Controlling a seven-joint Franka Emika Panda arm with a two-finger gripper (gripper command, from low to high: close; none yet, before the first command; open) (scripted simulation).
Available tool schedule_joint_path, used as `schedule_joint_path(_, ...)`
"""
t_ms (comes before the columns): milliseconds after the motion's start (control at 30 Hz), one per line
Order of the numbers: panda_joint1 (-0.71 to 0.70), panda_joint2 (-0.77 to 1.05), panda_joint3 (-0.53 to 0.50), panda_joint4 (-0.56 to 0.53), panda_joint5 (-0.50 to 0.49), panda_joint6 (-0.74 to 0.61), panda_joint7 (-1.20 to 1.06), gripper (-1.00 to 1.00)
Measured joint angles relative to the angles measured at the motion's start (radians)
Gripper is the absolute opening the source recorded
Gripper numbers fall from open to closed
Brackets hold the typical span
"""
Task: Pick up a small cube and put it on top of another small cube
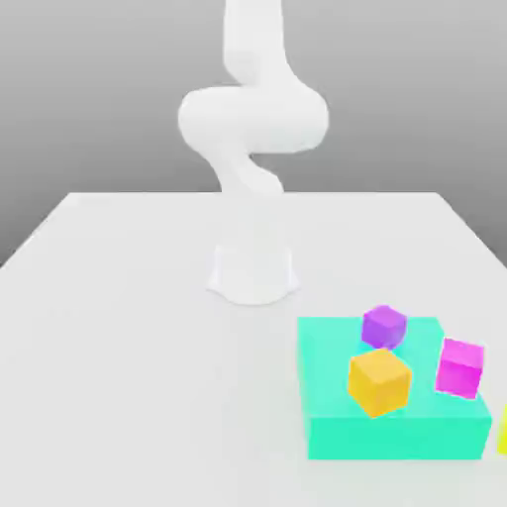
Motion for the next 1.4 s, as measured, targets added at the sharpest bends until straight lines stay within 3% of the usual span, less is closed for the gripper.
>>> schedule_joint_path(633, 0.196, 0.695, 0.226, 0.013, -0.156, 0.196, -0.154, 0.00)
schedule_joint_path(967, 0.321, 1.058, 0.296, 0.020, -0.239, 0.297, -0.233, 0.00)
schedule_joint_path(1100, 0.381, 1.203, 0.247, 0.047, -0.301, 0.387, -0.203, 0.00)
schedule_joint_path(1133, 0.397, 1.239, 0.228, 0.056, -0.318, 0.413, -0.190, -1.00)
schedule_joint_path(1400, 0.393, 1.224, 0.234, 0.052, -0.309, 0.403, -0.197, -1.00)
